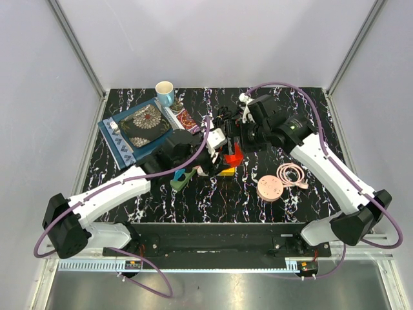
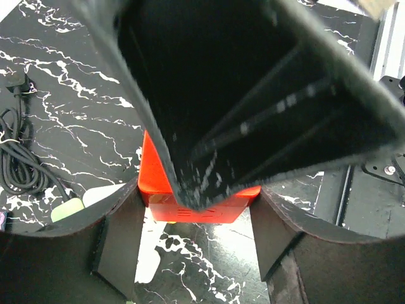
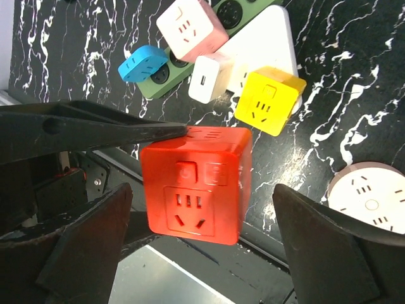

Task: Insert the plug

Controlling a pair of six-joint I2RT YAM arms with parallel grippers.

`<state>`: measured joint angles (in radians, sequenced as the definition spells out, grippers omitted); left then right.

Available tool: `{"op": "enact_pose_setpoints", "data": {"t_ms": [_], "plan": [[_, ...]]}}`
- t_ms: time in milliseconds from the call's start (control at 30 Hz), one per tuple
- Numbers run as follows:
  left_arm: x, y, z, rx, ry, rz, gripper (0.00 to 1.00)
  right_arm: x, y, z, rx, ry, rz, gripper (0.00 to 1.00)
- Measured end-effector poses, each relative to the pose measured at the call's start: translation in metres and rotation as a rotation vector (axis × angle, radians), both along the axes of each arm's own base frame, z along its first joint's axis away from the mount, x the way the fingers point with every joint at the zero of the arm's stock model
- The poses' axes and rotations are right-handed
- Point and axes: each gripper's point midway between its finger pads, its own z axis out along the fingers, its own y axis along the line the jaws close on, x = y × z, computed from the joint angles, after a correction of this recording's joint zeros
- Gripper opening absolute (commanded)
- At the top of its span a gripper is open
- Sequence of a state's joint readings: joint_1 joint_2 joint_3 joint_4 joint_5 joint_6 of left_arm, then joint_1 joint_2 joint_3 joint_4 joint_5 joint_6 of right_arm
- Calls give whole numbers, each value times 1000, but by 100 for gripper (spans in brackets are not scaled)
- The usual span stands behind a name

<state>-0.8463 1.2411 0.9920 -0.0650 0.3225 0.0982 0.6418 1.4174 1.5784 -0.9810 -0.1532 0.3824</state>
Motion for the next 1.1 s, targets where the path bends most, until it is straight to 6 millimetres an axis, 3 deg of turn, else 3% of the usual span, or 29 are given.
{"op": "enact_pose_setpoints", "data": {"t_ms": [133, 267, 367, 400, 500, 533, 633, 667, 733, 933, 1100], "plan": [[-1, -4, -2, 10, 5, -9, 0, -6, 8, -6, -10, 21, 30, 92], [-3, -7, -4, 16, 10, -18, 0, -7, 12, -14, -26, 34, 39, 83], [-5, -8, -4, 17, 10, -23, 3, -7, 10, -22, -48, 45, 31, 66], [-5, -9, -5, 17, 10, -24, 5, -7, 8, -25, -57, 48, 24, 53], [-6, -9, -11, 33, 23, -24, 30, -8, 6, -32, -73, 57, 16, 32], [-7, -8, -13, 41, 30, -25, 41, -8, 6, -35, -77, 60, 15, 14], [-9, -7, -20, 63, 48, -24, 68, -12, 6, -43, -72, 72, 9, 0], [-10, -7, -21, 67, 50, -25, 84, -13, 5, -45, -70, 73, 4, 0], [-10, -7, -23, 71, 52, -17, 97, -16, 1, -48, -67, 73, -19, 0], [7, 7, -8, 44, 5, 105, 99, -20, -49, -94, -185, 164, -180, 0], [21, 46, 23, -44, -46, 239, 99, -25, -114, -127, -234, 258, -402, 0]]}}
